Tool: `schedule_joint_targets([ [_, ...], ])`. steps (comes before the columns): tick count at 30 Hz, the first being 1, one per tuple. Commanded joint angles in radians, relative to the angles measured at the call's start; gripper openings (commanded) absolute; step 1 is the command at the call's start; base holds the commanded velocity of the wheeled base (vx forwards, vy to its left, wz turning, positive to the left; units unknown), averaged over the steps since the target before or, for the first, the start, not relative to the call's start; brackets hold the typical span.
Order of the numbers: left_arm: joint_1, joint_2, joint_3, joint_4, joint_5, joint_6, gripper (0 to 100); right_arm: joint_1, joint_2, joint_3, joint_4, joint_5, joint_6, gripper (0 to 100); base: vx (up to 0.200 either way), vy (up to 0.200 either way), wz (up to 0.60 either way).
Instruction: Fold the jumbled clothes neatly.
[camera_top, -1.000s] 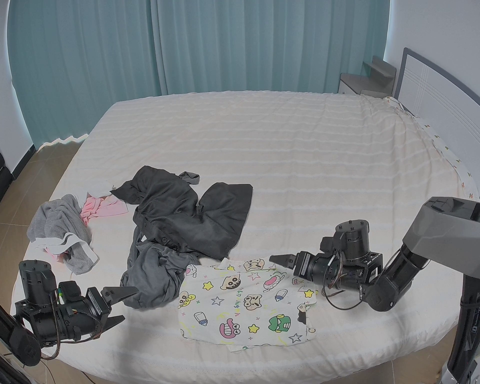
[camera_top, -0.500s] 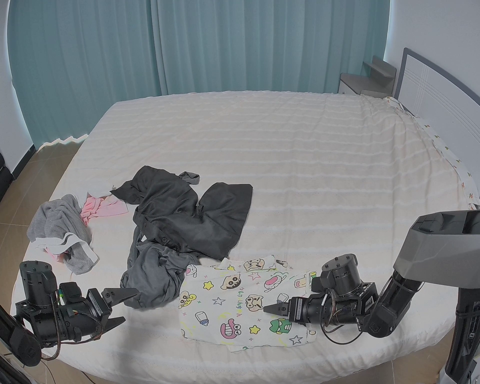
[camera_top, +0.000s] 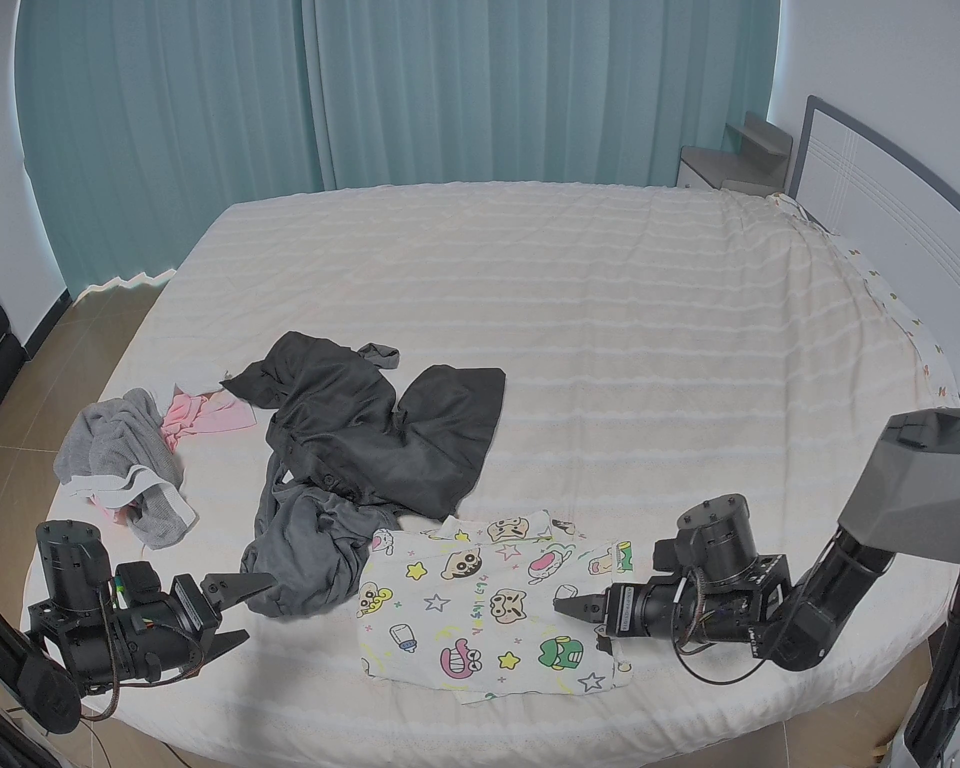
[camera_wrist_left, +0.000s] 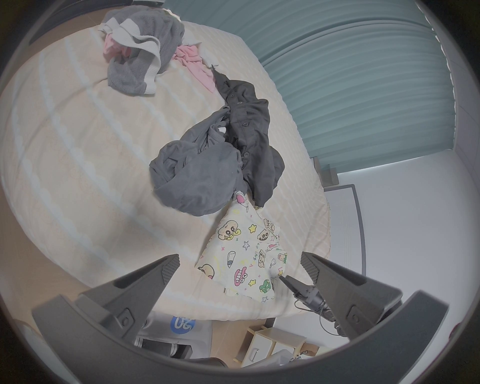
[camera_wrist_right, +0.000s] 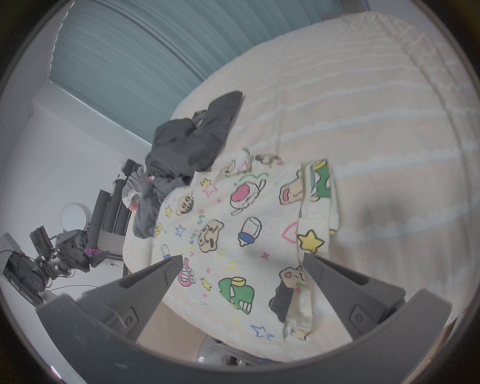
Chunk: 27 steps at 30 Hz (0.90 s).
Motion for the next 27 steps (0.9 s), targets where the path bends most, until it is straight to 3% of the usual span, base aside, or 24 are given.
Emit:
schedule_joint_targets([
  [1,-0.008,-0.195,-0.007,0.006,0.006,0.004,100,-0.02,-0.351,0.148,0.001,-0.035,0.0,100,0.0,0.0,0.0],
  [7,-0.02,-0.47,-0.017,0.133,0.059,0.068,100,-0.038,-0.708,0.326,0.004,-0.234,-0.032,100,0.0,0.0,0.0],
  [8,-0.02,-0.478,-0.018,0.142,0.062,0.074,100,-0.042,-0.718,0.329,0.004,-0.239,-0.035,100,0.0,0.0,0.0],
  [9,-0.02,-0.571,-0.047,0.264,0.114,0.151,100,-0.097,-0.834,0.365,0.036,-0.305,-0.082,100,0.0,0.0,0.0],
  [10,-0.02,-0.571,-0.047,0.264,0.114,0.151,100,-0.097,-0.834,0.365,0.036,-0.305,-0.082,100,0.0,0.0,0.0],
  [11,-0.022,-0.676,-0.083,0.402,0.178,0.219,100,-0.16,-0.951,0.382,0.094,-0.342,-0.124,100,0.0,0.0,0.0],
  [15,-0.025,-1.004,-0.216,0.787,0.218,0.301,100,-0.255,-1.271,0.375,0.354,-0.346,-0.146,100,0.0,0.0,0.0],
  [18,-0.018,-1.157,-0.331,1.061,0.226,0.343,100,-0.267,-1.455,0.363,0.551,-0.346,-0.158,100,0.0,0.0,0.0],
  [20,-0.015,-1.308,-0.445,1.317,0.237,0.392,100,-0.27,-1.653,0.328,0.78,-0.35,-0.164,100,0.0,0.0,0.0],
  [23,-0.003,-1.426,-0.475,1.389,0.278,0.45,100,-0.307,-1.801,0.305,0.941,-0.36,-0.17,100,0.0,0.0,0.0],
  [27,0.038,-1.489,-0.464,1.399,0.359,0.527,100,-0.443,-1.896,0.311,0.973,-0.342,-0.238,100,0.0,0.0,0.0],
])
